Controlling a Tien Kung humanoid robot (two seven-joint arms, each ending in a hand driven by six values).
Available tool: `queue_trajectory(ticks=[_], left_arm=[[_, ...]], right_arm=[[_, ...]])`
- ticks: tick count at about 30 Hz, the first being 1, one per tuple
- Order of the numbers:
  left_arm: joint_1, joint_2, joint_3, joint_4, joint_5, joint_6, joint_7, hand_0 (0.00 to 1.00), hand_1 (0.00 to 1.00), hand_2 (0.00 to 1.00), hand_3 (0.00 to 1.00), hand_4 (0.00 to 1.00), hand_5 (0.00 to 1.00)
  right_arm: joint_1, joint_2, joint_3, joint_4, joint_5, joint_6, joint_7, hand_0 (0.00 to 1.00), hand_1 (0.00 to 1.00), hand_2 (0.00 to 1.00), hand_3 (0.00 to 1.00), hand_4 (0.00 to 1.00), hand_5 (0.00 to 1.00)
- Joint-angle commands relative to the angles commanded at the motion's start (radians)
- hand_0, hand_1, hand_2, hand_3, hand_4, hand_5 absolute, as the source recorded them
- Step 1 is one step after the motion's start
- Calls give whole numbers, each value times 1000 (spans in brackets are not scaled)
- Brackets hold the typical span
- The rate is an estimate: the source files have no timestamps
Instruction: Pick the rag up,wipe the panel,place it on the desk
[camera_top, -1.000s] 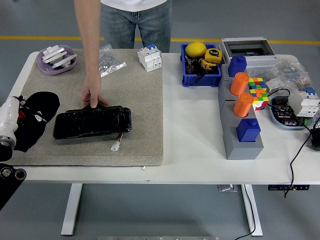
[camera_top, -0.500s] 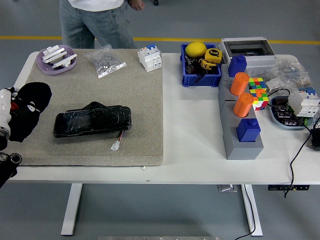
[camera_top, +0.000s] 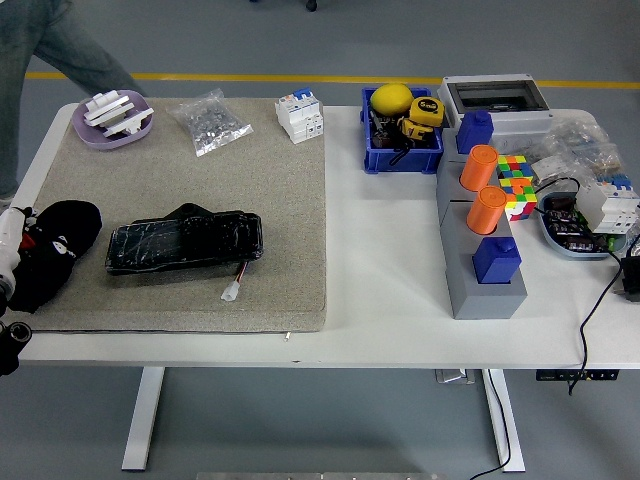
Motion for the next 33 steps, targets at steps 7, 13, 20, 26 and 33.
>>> queue_trajectory(ticks=[7, 13, 20, 26, 33], left_arm=[[-3, 6, 9, -6, -12, -12, -11, 459, 667, 573, 573, 905, 2], [-14, 10, 15, -8, -1, -13, -4, 470, 688, 602, 574, 960, 40], [-17, 22, 10, -17, -2, -22, 10, 521, 732, 723, 604, 998, 78], [-15, 34, -3, -38, -10, -49, 26, 552, 750, 739, 646, 998, 92], [3, 45, -31, -95, 0, -110, 64, 588, 780, 775, 721, 998, 110]], right_arm=[[-2, -1, 0, 0, -1, -1, -4, 715, 261, 630, 634, 998, 607], [-1, 0, -8, 0, 3, 0, -3, 715, 261, 630, 634, 998, 605], [-1, 0, -7, 0, 1, 0, -3, 716, 261, 630, 632, 998, 597], [2, -1, 0, 0, -3, -2, -4, 716, 261, 630, 631, 998, 594], [3, -2, 6, 0, -3, -2, -4, 716, 261, 630, 631, 998, 591]])
